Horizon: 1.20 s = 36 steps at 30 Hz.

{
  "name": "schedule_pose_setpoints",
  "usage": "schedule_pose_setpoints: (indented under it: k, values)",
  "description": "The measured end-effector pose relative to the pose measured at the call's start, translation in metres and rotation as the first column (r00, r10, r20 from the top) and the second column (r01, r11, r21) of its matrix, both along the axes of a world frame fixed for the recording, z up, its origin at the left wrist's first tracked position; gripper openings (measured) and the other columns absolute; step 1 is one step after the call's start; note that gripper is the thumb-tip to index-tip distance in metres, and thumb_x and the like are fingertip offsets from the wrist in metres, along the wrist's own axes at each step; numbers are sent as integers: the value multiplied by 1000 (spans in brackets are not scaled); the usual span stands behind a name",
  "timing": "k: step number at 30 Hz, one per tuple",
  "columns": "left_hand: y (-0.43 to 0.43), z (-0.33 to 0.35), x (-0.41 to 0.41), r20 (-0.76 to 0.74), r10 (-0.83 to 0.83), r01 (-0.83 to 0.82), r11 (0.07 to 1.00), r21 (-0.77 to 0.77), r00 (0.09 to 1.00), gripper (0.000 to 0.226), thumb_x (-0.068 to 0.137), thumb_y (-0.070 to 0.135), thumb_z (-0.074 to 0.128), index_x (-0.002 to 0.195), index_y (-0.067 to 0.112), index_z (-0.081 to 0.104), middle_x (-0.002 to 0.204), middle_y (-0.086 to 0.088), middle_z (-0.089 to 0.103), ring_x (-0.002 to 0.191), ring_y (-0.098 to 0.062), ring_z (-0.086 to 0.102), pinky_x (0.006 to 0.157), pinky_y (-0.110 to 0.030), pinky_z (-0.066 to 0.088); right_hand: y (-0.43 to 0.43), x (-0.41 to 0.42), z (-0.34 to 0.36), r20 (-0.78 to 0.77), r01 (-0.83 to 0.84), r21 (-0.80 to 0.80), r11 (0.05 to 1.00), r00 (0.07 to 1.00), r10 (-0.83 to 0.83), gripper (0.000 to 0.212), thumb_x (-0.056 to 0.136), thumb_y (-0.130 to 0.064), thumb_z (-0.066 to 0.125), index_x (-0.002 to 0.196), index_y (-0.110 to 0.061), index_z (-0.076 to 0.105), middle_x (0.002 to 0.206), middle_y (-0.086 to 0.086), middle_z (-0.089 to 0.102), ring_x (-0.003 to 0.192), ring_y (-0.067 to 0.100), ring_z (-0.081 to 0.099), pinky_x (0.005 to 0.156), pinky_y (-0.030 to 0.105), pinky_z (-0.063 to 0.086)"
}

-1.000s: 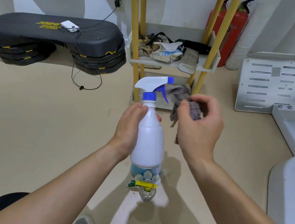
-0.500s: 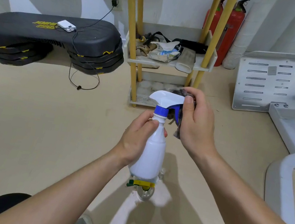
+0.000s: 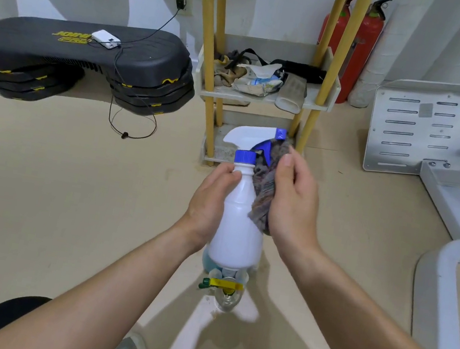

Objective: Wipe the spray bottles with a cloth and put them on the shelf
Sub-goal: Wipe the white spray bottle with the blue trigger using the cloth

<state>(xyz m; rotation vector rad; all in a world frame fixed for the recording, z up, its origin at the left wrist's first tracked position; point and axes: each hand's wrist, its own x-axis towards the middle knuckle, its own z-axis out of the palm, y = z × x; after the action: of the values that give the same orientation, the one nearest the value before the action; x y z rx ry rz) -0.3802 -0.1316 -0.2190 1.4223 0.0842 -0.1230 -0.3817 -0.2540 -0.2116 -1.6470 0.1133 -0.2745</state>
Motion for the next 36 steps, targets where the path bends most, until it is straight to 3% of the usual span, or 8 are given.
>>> schedule_pose_setpoints:
  k: [3,7,11,15,19,25,31,36]
  values:
    - [2,-1,2,-7,50,-50,998,-30,999,19,102,14,44,104,13,62,85,1,67,74,-10,61,65,-22,48,5,-9,-1,28,-49,-66,997,998,51,26,107,-32,48,123,-24,66,101,-15,74,94,1,68,81,21,53]
    - [9,-2,10,-24,133,-135,987,-84,991,14,94,26,53,90,20,65,83,1,67,76,-15,62,71,-30,48,2,-9,2,-46,-32,-11,999,998,32,22,103,-35,55,115,-23,69,96,-8,76,90,10,70,83,34,56]
    - [12,1,14,19,185,-184,982,-40,983,20,102,18,47,84,19,56,67,13,60,61,-7,57,58,-24,45,-1,-11,2,-81,119,-60,991,989,-124,10,98,-35,62,102,-27,66,87,-15,71,81,-1,66,75,22,49]
    - [6,-3,13,60,151,-151,989,-3,987,8,96,24,56,93,18,61,86,1,67,77,-13,63,67,-24,51,10,-21,11,88,87,-244,966,994,-67,11,94,-25,68,105,-27,70,98,-10,68,90,-7,60,75,7,42]
    - [-5,-10,3,112,96,-101,994,34,989,9,99,21,58,103,13,59,79,10,68,74,-5,63,67,-19,50,12,-17,12,270,232,-351,907,953,-140,21,92,-19,72,113,-16,68,106,1,55,94,-17,49,81,-1,33]
    - [-11,-18,-2,145,106,-119,990,81,984,17,94,36,55,103,24,61,90,11,71,85,-9,65,76,-26,50,13,-13,3,219,213,-468,858,968,-121,26,98,-27,63,121,-17,72,108,-2,56,91,5,58,81,25,51]
    - [-9,-19,2,122,89,-92,996,18,989,11,105,13,50,107,19,59,99,1,72,89,-11,67,79,-26,52,19,-21,4,42,49,-616,786,999,-30,46,99,-41,51,140,-20,56,121,2,48,111,22,55,93,37,50]
    - [-5,-20,3,157,90,-100,993,56,983,15,95,33,55,107,24,60,96,8,72,88,-9,66,78,-26,51,8,-17,9,-108,-96,-594,798,993,39,31,96,-39,49,114,-22,67,104,-1,51,102,17,54,91,38,48]
